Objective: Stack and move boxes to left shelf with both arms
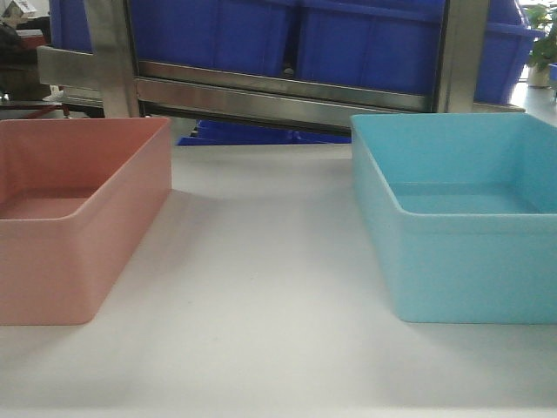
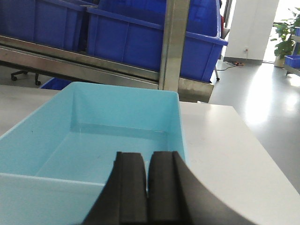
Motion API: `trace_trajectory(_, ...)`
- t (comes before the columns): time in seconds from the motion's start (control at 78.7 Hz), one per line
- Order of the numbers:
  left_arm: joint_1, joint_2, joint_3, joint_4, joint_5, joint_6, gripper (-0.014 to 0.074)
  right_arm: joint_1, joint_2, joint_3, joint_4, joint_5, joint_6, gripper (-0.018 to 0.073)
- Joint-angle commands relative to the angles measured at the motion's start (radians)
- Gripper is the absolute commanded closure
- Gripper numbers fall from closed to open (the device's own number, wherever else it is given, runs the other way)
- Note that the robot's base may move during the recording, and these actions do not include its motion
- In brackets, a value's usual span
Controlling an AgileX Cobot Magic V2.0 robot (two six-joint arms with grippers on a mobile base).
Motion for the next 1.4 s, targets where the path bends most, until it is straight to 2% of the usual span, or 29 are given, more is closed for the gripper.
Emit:
trace_trajectory(0.0,0.004,-0.049,-0.037,0.0,-0.004,0.002,0.048,-0.002,-0.02,-0.023,0.0,-0.087,-0.012,0.051)
trace_trajectory(0.127,0.006,-0.042,-0.037,0.013,0.016,0.002,0.0609,-0.002,-0.02,-0.023,0.0,-0.087,-0.012,0.051)
trace_trajectory(0.305,0.006,-0.046,-0.038,0.003,0.041,0.002,0.06,-0.002,-0.02,-0.023,0.0,-0.087,-0.012,0.051)
trace_trajectory(0.407,0.006,-0.054,-0.062,-0.053,0.122,-0.001,0.06,-0.002,-0.02,-0.023,0.0,-0.087,-0.012,0.051)
trace_trajectory(0.572,-0.006,-0.082,-0.116,-0.079,0.216,-0.007,0.06,-0.002,-0.02,-0.023,0.0,-0.087,-0.012,0.051)
trace_trajectory(0.763,-0.06,-0.153,-0.125,-0.079,0.226,-0.124,0.06,-0.002,-0.02,-0.023,0.0,-0.087,-0.012,0.051)
trace_trajectory(1.004,-0.174,-0.203,-0.121,-0.103,0.216,-0.327,0.06,-0.002,-0.02,-0.023,0.0,-0.087,-0.012,0.051)
trace_trajectory(1.169,-0.259,-0.24,-0.068,-0.105,0.173,-0.382,0.06,-0.002,-0.02,-0.023,0.0,-0.087,-0.012,0.051)
trace_trajectory(1.385,-0.364,-0.312,0.1,-0.105,0.076,-0.469,0.06,-0.002,-0.02,-0.023,0.0,-0.087,-0.012,0.051)
